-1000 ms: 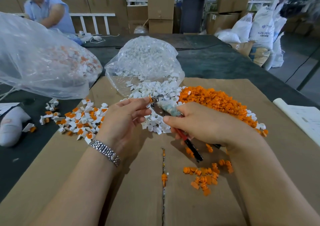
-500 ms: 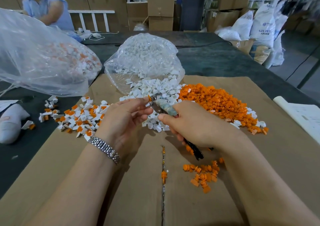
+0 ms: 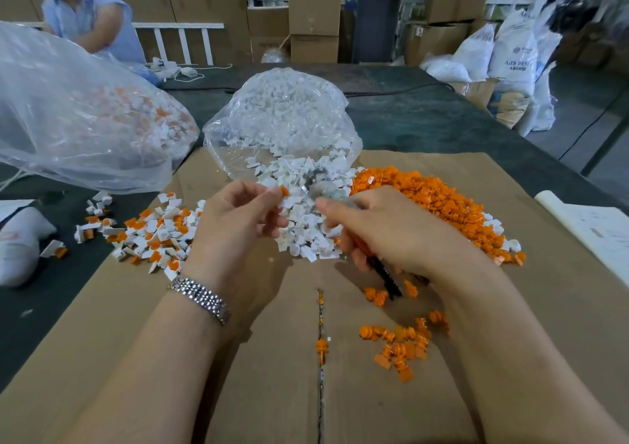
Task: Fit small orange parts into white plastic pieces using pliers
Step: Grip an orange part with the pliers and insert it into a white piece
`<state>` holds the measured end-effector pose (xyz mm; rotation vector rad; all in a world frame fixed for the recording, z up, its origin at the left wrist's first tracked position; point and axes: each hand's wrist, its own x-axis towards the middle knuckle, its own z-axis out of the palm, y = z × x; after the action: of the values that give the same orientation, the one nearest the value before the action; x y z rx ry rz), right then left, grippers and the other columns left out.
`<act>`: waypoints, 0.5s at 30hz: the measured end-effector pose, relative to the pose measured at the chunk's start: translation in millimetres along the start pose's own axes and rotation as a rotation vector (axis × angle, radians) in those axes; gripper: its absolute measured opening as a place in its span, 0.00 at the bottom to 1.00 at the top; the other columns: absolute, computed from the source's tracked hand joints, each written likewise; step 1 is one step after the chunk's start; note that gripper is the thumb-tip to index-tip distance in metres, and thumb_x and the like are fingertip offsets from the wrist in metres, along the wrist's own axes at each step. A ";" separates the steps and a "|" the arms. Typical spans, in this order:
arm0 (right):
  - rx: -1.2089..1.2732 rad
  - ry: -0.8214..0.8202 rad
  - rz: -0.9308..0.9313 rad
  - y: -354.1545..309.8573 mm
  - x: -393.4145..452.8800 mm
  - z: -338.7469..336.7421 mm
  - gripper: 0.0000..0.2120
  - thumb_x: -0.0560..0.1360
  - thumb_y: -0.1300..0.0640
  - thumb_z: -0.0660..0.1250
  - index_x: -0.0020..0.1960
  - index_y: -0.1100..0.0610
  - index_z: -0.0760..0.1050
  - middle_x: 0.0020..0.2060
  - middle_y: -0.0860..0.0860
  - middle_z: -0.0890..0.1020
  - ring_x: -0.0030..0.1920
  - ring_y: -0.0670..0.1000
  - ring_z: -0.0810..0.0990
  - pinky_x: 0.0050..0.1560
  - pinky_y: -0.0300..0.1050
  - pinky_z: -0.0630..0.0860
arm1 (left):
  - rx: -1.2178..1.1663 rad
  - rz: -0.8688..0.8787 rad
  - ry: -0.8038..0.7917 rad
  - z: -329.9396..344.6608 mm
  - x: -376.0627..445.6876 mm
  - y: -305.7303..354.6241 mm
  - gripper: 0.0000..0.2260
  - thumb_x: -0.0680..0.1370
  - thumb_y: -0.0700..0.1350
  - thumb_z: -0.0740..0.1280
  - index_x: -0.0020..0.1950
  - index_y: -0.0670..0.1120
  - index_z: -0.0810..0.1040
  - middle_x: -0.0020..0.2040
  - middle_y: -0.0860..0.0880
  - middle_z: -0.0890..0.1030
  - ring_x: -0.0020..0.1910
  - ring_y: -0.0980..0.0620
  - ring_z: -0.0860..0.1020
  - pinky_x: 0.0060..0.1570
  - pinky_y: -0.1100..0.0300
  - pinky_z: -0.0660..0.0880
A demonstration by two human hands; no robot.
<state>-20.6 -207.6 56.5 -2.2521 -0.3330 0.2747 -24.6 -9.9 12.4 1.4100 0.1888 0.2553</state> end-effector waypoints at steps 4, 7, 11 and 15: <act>-0.137 0.256 0.058 23.0 10.1 -27.4 0.23 0.78 0.35 0.63 0.46 0.56 0.79 0.34 0.50 0.80 0.33 0.49 0.77 0.35 0.45 0.70 | 0.578 0.153 0.300 -13.3 5.9 -2.1 0.06 0.77 0.41 0.72 0.43 0.46 0.77 0.38 0.48 0.80 0.37 0.49 0.81 0.32 0.54 0.77; -0.336 0.336 0.176 49.0 17.3 -34.1 0.19 0.77 0.36 0.64 0.47 0.53 0.78 0.38 0.50 0.79 0.39 0.50 0.77 0.35 0.46 0.68 | 0.972 0.227 0.424 -18.9 8.5 -1.8 0.03 0.77 0.40 0.68 0.46 0.48 0.77 0.47 0.47 0.78 0.43 0.45 0.75 0.39 0.51 0.71; -0.471 0.341 0.294 66.0 21.6 -25.9 0.21 0.75 0.35 0.67 0.47 0.54 0.73 0.41 0.51 0.76 0.44 0.54 0.77 0.48 0.55 0.76 | 1.182 0.280 0.358 -13.6 6.6 -8.0 0.04 0.79 0.44 0.68 0.52 0.46 0.81 0.52 0.47 0.70 0.49 0.43 0.75 0.45 0.51 0.70; -0.550 0.332 0.304 64.7 24.8 -13.9 0.24 0.73 0.34 0.69 0.52 0.54 0.72 0.52 0.55 0.78 0.55 0.59 0.76 0.61 0.62 0.72 | 1.082 0.378 0.177 -7.5 2.7 -8.0 0.03 0.78 0.44 0.70 0.44 0.50 0.79 0.46 0.51 0.77 0.39 0.58 0.73 0.35 0.63 0.65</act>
<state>16.5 -249.8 13.7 -2.8368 0.1339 -0.0508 -23.6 -3.2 3.4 2.5040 0.2144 0.6509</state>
